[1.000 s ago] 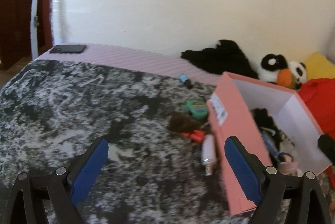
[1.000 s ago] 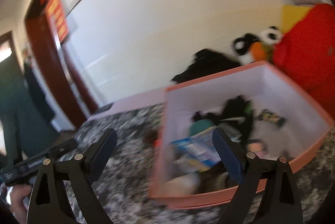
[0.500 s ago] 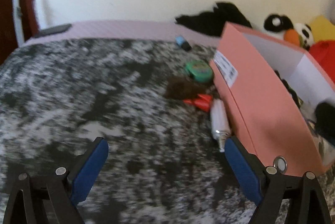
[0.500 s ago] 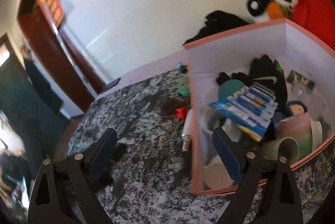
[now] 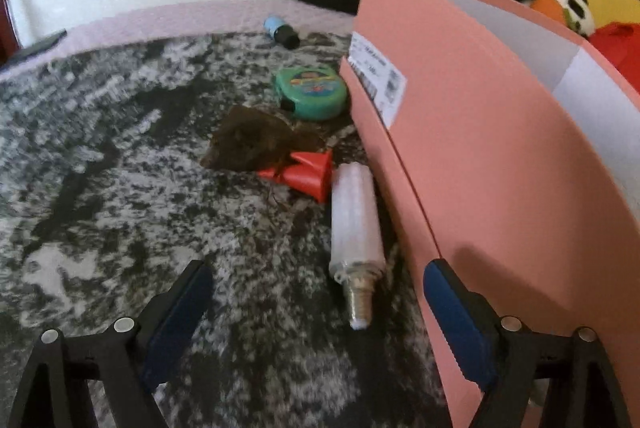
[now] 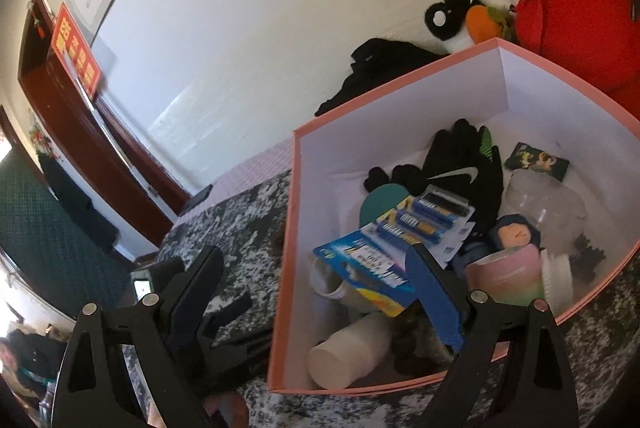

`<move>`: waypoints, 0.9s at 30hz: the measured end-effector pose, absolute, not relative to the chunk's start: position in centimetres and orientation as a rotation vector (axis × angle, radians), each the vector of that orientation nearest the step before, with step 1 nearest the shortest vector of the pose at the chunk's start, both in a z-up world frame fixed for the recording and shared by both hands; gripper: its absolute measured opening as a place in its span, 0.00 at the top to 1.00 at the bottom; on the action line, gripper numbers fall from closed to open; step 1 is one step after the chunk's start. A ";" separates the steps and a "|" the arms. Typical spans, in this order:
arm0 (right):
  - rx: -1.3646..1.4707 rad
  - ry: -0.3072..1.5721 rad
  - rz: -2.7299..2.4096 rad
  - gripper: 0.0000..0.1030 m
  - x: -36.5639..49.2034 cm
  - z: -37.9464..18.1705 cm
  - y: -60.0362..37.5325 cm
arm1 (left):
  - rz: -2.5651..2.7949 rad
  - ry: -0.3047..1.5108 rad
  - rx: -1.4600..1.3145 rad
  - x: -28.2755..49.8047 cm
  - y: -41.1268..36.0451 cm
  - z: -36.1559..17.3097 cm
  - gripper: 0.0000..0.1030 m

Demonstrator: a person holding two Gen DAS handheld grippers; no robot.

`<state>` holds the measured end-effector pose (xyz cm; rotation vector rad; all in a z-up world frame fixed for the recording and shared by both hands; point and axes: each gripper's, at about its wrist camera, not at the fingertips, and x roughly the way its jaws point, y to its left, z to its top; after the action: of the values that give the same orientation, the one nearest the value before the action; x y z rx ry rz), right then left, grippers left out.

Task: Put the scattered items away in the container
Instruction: 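Grasp the white LED bulb with the left gripper while the right grasps the red cone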

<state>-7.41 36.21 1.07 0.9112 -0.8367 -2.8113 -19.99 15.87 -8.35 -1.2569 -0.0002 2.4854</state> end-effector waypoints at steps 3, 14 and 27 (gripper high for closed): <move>0.909 -0.830 -2.823 0.08 -7.2 1.1 37.1 | 2.470 -0.037 -1.275 -20.8 15.9 -9.0 0.16; 0.917 -0.885 -2.853 0.08 -6.5 1.0 40.0 | 2.386 -0.057 -1.311 -22.1 17.9 -10.4 0.42; 0.937 -0.842 -2.870 0.08 -6.7 0.7 38.3 | 2.403 0.100 -1.304 -22.9 18.8 -11.7 0.52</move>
<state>-6.72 38.34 0.71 0.9366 -0.8425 -2.8702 -22.86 18.85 -11.72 -1.3042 0.1003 2.4034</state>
